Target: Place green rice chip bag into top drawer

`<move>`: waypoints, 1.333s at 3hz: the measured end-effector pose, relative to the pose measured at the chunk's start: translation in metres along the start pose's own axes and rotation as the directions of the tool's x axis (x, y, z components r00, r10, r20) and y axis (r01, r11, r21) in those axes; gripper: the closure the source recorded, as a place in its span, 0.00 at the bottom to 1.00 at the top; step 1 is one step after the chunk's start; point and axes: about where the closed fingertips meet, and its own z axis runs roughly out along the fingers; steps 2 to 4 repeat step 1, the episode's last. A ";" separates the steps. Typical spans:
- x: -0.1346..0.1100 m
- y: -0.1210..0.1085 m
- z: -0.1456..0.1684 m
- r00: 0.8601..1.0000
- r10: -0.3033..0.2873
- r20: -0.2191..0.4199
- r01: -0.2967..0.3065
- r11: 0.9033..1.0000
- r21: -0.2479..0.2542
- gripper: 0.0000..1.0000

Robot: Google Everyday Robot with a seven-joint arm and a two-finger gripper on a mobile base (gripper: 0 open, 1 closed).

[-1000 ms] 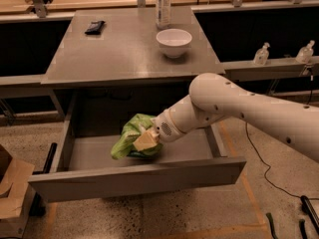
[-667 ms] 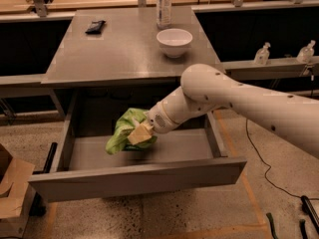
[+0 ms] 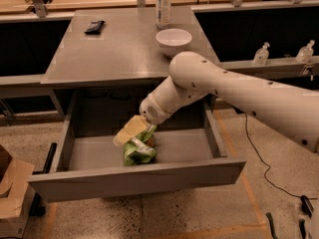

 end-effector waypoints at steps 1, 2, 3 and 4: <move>0.000 0.000 0.000 1.000 0.000 0.000 0.000 1.000 0.000 0.00; 0.000 0.000 0.000 1.000 0.000 0.000 0.000 1.000 0.000 0.00; 0.000 0.000 0.000 1.000 0.000 0.000 0.000 1.000 0.000 0.00; 0.000 0.000 0.000 1.000 0.000 0.000 0.000 1.000 0.000 0.00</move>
Offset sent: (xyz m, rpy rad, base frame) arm 0.0000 0.0000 0.0000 0.0000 0.0000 0.0000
